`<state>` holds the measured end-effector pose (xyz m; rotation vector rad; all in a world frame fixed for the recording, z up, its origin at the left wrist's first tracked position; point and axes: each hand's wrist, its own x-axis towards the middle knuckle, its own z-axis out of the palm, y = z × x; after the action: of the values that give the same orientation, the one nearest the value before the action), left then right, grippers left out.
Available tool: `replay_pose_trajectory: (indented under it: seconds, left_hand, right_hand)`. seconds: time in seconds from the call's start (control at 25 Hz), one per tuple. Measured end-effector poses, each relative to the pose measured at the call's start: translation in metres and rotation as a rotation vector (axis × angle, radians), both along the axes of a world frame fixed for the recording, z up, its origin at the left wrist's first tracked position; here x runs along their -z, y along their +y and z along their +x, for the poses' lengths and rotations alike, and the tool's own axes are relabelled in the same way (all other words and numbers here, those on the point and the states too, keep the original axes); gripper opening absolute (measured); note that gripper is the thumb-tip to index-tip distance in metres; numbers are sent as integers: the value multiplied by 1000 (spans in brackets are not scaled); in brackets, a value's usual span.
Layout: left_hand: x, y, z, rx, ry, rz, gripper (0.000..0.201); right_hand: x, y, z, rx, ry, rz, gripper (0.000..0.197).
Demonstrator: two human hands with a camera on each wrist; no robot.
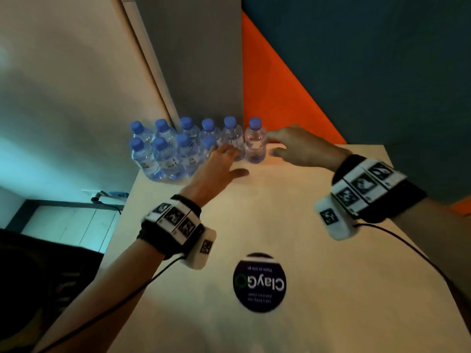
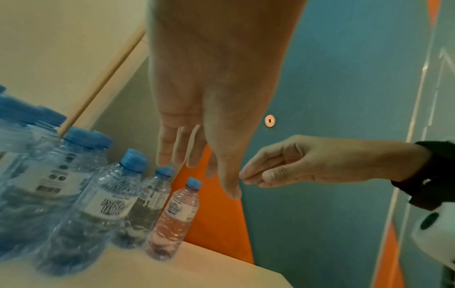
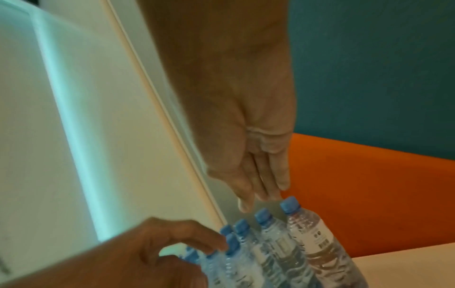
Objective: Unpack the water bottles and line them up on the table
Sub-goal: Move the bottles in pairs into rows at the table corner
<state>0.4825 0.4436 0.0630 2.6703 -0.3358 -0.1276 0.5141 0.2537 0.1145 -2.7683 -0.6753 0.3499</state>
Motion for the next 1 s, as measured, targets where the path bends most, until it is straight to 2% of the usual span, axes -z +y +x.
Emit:
replay_pose_trajectory:
  seconds: [0.08,0.24,0.4,0.48,0.6,0.68,0.76,0.88,1.0]
  left_hand:
    - [-4,-2,-57,53,63,-10,52]
    - [-9,-15,-162,200,266,-38,55]
    - [-6,-32,-251,434,410,-85,65]
    - [-5,-40,-282,482,513,-99,68]
    - [1,-49,-304,479,570,-98,68]
    - [6,-52,-312,510,473,-59,53]
    - [10,-51,-314,503,376,-24,41]
    - [11,-46,-306,447,328,-66,36]
    - [1,-38,-281,361,272,-153,27]
  right_hand:
    - [-17,-16,-52,-41,70,22,26]
    - [-33,-45,-156,-71,245,71,30]
    - [-18,-71,-249,-136,391,18,40]
    - [-5,-81,-286,-145,451,-39,48]
    - [18,-93,-326,-83,461,-57,51]
    - [33,-94,-347,-32,447,-13,51]
    - [45,-88,-361,0,384,14,43]
    - [51,-81,-368,48,299,23,35]
    - [38,-74,-356,54,312,-22,33]
